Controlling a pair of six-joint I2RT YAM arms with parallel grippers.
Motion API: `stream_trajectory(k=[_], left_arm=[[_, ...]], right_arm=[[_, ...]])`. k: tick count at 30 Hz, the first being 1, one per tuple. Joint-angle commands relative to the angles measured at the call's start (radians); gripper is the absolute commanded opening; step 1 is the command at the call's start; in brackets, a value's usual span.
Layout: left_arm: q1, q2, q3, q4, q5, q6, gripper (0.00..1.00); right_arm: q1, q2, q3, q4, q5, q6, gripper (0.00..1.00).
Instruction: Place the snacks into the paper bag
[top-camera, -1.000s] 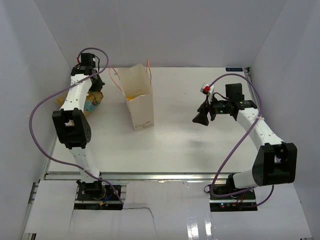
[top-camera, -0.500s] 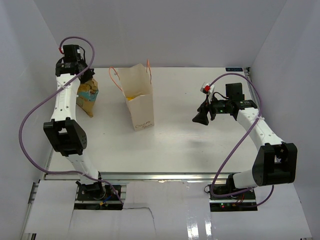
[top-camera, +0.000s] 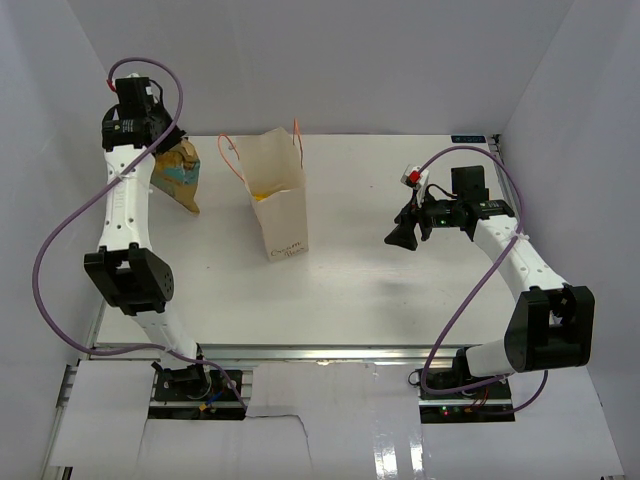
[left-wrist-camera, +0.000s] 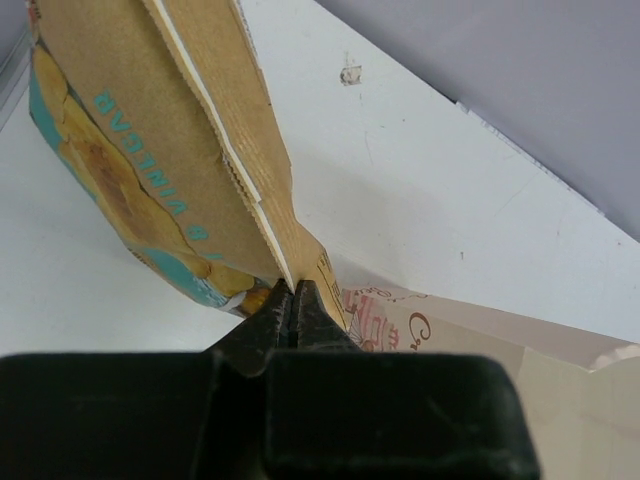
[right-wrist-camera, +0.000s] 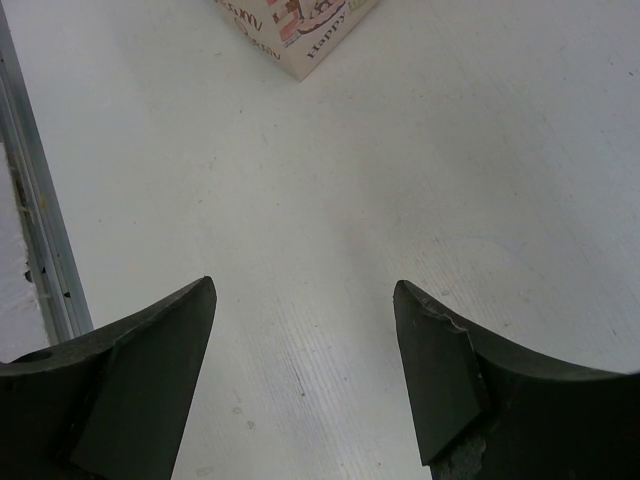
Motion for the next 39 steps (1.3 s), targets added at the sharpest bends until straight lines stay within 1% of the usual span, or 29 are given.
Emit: stream_trajectory(k=[1,11,15,17,23,30,39], left_arm=[[0.002,-0.094,0.083,0.042,-0.018,0.003,0.0],[0.003,-0.068,0.233,0.045,0.062,-0.036,0.0],[0.002,-0.051,0.335,0.055,0.097,-0.048,0.0],[0.002,-0.048,0.359,0.071,0.104,-0.057,0.0],[0.003,-0.063,0.373,0.149,0.144,-0.101,0.0],[0.002,-0.062,0.405,0.245,0.227,-0.158,0.0],[0.003,-0.066,0.412,0.384,0.287,-0.235,0.0]], right_arm=[[-0.008,-0.015,0.035,0.018,-0.027,0.002,0.77],[-0.008,-0.017,0.037,0.018,-0.027,0.005,0.77],[-0.008,-0.017,0.035,0.014,-0.026,0.002,0.77],[-0.008,-0.017,0.033,0.014,-0.026,0.002,0.77],[-0.008,-0.018,0.03,0.012,-0.026,-0.001,0.77],[-0.008,-0.021,0.029,0.005,-0.026,-0.004,0.77],[-0.008,-0.02,0.024,-0.008,-0.027,-0.009,0.77]])
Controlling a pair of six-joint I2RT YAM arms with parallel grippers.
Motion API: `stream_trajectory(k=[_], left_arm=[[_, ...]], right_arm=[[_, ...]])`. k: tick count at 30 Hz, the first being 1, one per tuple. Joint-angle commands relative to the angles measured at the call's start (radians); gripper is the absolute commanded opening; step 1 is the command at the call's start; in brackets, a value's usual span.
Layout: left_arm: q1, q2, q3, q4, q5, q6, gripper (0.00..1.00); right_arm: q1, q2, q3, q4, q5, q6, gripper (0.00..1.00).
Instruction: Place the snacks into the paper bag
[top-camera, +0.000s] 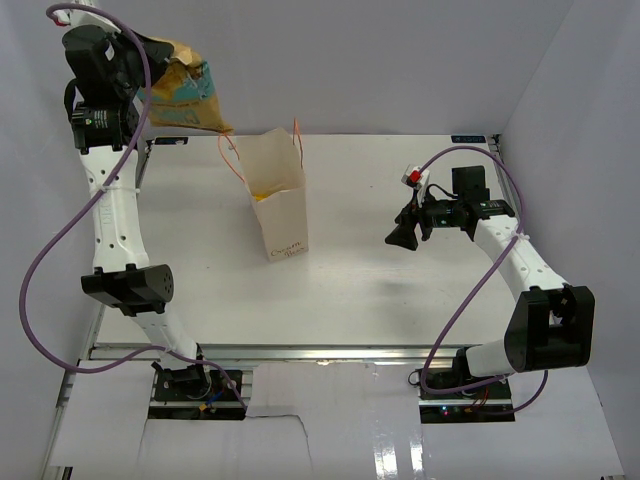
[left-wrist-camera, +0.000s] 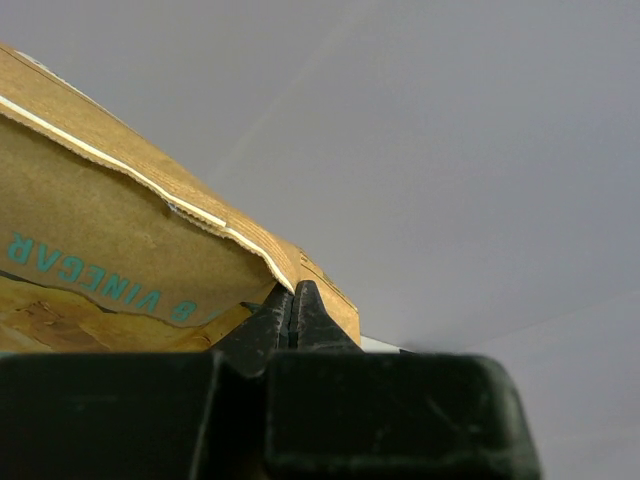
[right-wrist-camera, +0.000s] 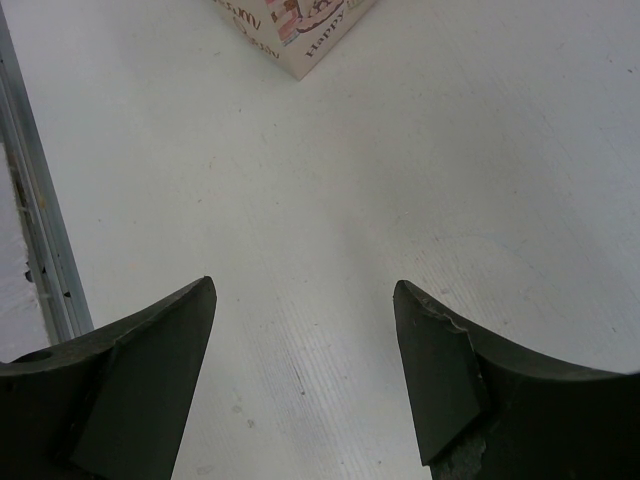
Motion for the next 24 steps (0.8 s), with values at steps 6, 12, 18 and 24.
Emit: stream_trajectory(k=[6,12,18,24], left_arm=[[0.003,-0.052,0.062,0.219,0.106,-0.105,0.0],[-0.005,-0.034,0.062,0.261,0.222,-0.203,0.0],[-0.025,-0.034,0.059,0.276,0.309,-0.239,0.0],[-0.066,-0.031,0.042,0.287,0.393,-0.245,0.0]], right_arm=[[-0.004,-0.018,0.024,-0.008,-0.027,-0.009,0.77],[-0.004,-0.018,0.022,-0.016,-0.019,-0.016,0.77],[-0.004,-0.02,0.018,-0.013,-0.019,-0.018,0.77],[-0.004,-0.026,0.012,-0.013,-0.019,-0.021,0.77]])
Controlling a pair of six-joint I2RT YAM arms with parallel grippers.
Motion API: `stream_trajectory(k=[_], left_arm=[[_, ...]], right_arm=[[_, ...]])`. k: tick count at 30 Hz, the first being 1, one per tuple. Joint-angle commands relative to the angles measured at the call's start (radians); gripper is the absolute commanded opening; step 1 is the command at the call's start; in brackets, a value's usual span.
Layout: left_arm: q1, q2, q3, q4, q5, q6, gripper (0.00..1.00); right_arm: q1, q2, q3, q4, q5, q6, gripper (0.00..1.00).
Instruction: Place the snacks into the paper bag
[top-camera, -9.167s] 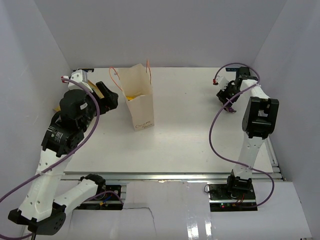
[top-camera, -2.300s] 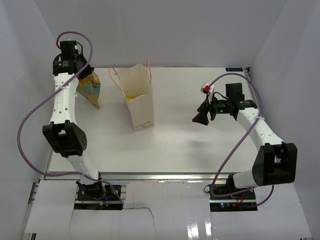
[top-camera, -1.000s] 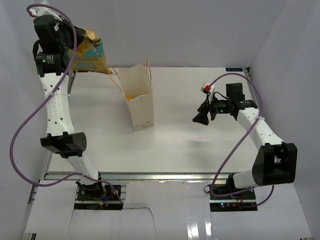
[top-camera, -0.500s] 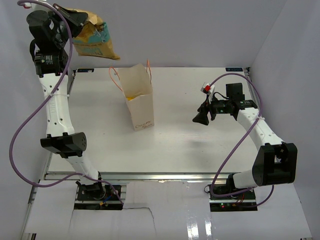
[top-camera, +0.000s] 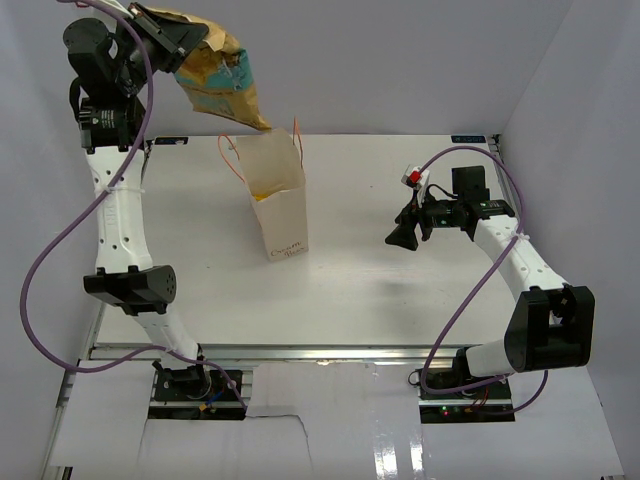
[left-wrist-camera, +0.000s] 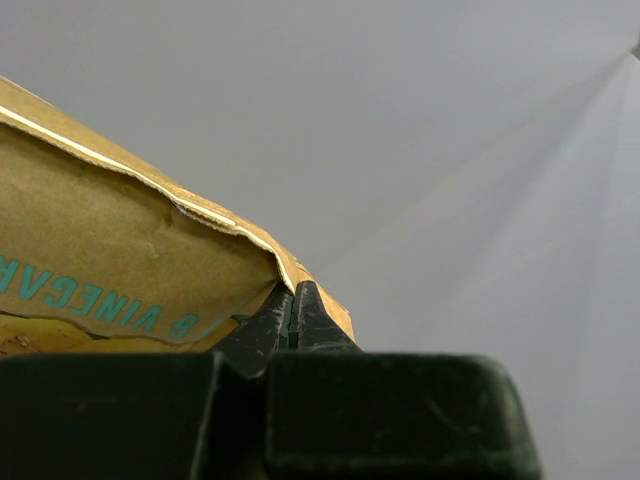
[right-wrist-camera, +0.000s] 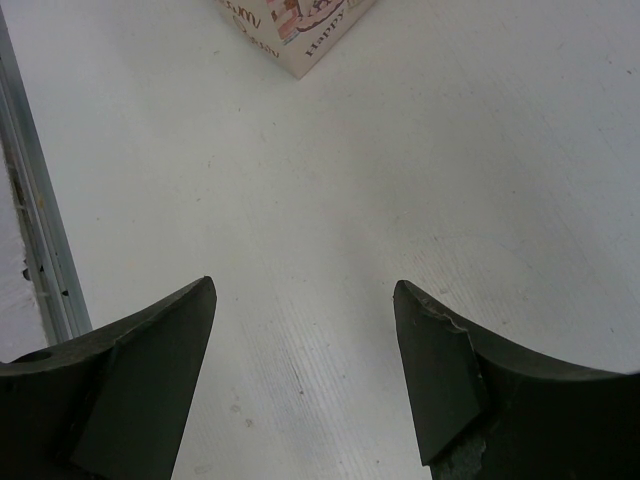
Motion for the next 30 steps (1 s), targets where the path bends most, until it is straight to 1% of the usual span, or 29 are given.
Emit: stream_trajectory(k=[1,6,7,11,17,30], left_arm=[[-0.028,-0.032,0.018,0.081,0.1,-0.009,0.0],[-0.047,-0.057,-0.035,0.073,0.155,0.01,0.0],[-0.085,-0.065,-0.041,0.072,0.169,0.016,0.0],[-0.117,-0.074,-0.069,0.049,0.189,0.031,0.0],[-0.145,-0.097,-0.097,0.012,0.178,0.059,0.0],[-0.165,-0.126,-0.08,-0.014,0.172,0.115,0.0]], right_arm=[[-0.004,-0.029,0.012,-0.009,-0.018,-0.013,0.77],[-0.004,-0.036,0.004,-0.01,-0.016,-0.013,0.77],[-0.004,-0.038,0.001,-0.01,-0.016,-0.013,0.77],[-0.004,-0.044,-0.003,-0.009,-0.018,-0.012,0.77],[-0.004,-0.053,-0.008,-0.009,-0.018,-0.013,0.77],[-0.004,-0.063,-0.017,-0.012,-0.022,-0.01,0.77]])
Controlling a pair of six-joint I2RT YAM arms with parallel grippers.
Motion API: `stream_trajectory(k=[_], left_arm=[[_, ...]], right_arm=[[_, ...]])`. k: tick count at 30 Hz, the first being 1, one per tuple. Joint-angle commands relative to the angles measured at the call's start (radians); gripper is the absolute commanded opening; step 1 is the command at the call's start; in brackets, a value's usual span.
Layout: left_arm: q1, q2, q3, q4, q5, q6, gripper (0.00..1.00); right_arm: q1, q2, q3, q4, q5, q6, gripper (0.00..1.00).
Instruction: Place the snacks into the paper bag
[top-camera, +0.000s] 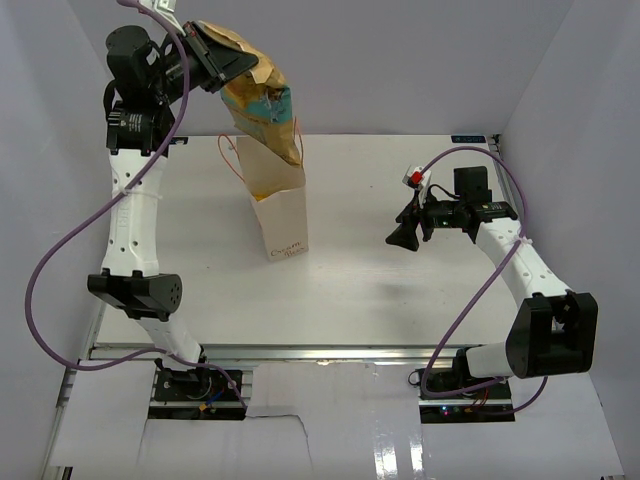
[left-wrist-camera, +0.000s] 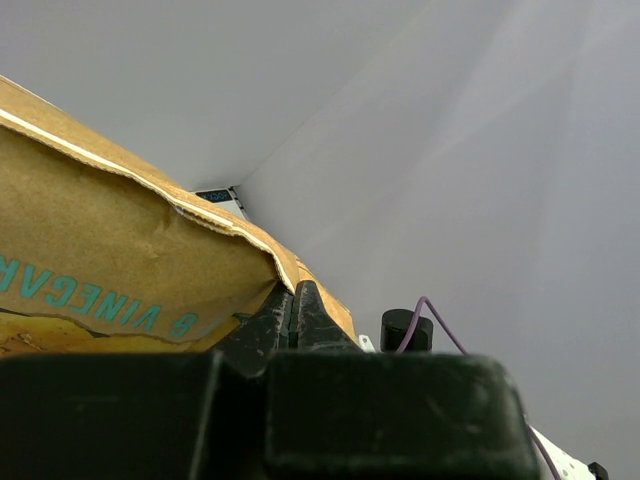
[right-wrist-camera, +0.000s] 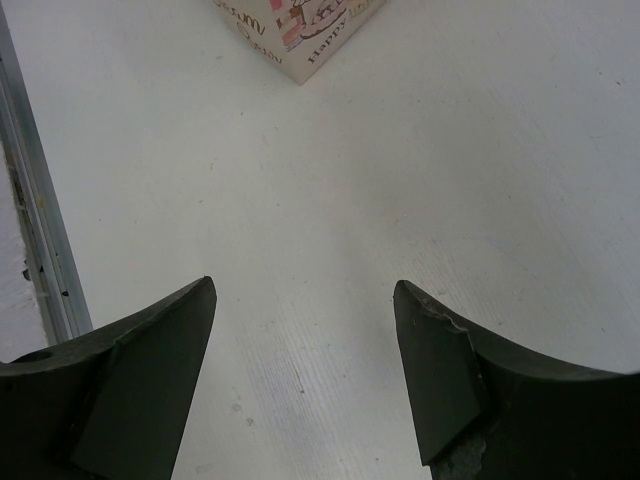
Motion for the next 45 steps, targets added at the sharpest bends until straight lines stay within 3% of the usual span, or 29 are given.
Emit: stream_trajectory(k=[1,23,29,45], left_arm=[[-0.008,-0.086,0.028,0.031,0.0,0.031,0.0],[-0.063,-0.184,-0.052,-0.032,-0.056,0.088,0.0],[-0.065,-0.219,-0.134,-0.04,-0.069,0.108,0.0],[-0.065,-0.177,-0.145,-0.033,-0.047,0.126,0.0]], right_arm=[[-0.004,-0.033,-0.01,-0.011,-0.024,-0.01,0.77],[-0.004,-0.042,-0.018,-0.016,-0.026,-0.008,0.77],[-0.004,-0.048,-0.021,-0.014,-0.027,-0.005,0.77],[-0.004,-0.06,-0.041,-0.014,-0.022,-0.005,0.77]])
